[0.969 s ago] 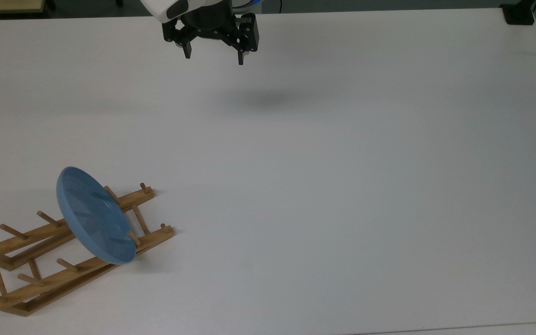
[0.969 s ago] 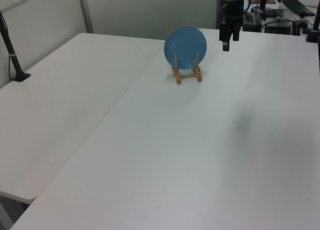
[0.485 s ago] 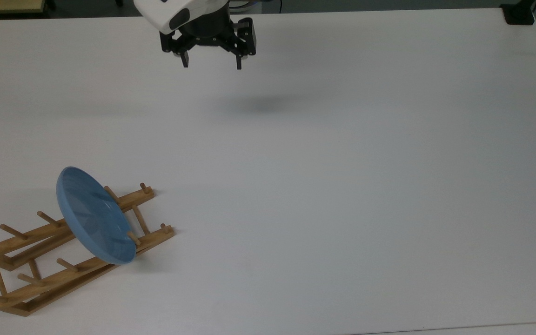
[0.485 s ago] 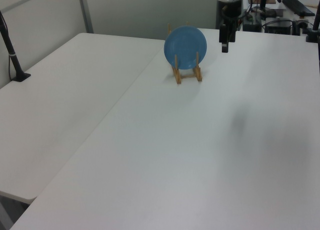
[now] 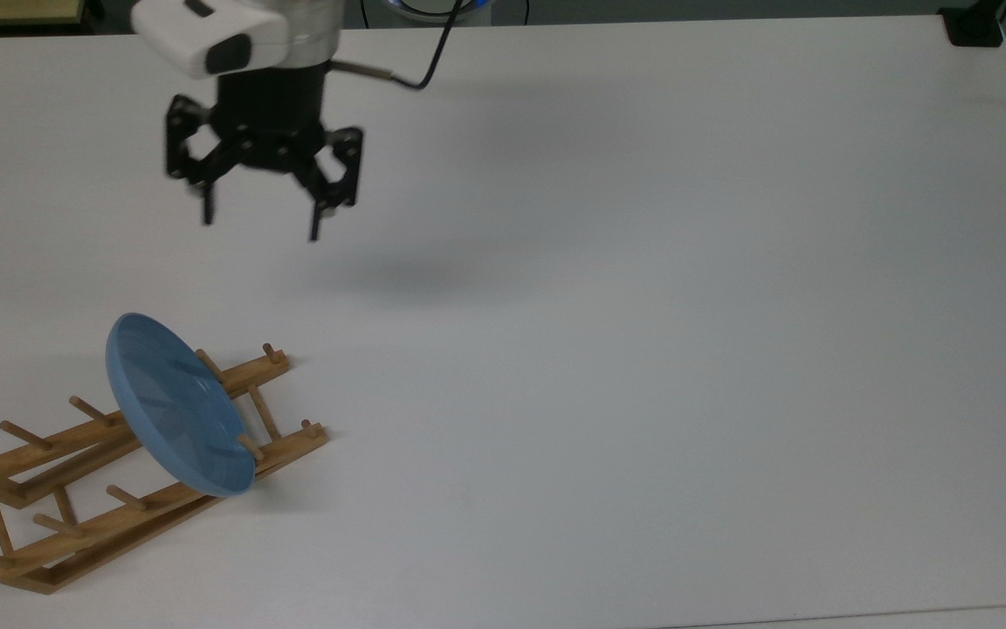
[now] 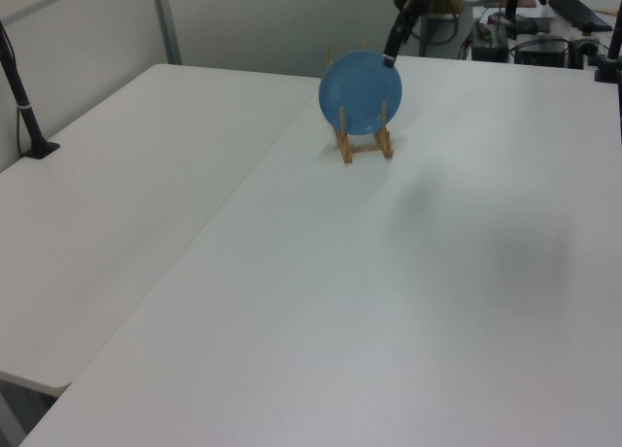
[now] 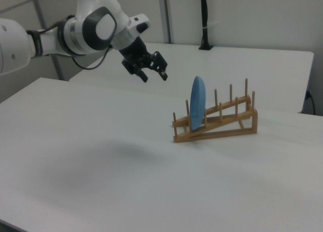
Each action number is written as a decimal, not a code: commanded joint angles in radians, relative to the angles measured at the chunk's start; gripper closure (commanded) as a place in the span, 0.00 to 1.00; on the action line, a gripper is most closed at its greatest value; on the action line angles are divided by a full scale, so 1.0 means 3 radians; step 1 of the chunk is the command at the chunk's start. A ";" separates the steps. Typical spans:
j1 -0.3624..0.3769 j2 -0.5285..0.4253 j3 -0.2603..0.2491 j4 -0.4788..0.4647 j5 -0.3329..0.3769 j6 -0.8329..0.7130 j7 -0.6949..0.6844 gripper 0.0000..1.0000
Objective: Pick plate from plate rack
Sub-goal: 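Move the open gripper down toward the blue plate's rim in the rack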
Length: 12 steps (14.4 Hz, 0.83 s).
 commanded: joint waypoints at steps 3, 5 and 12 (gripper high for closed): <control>0.0069 0.0304 -0.0475 0.0065 -0.0450 0.0807 -0.0026 0.25; 0.0115 0.0467 -0.0609 0.0218 -0.0456 0.0911 -0.0025 0.25; 0.0207 0.0959 -0.0732 0.0592 -0.0583 0.0937 -0.0031 0.39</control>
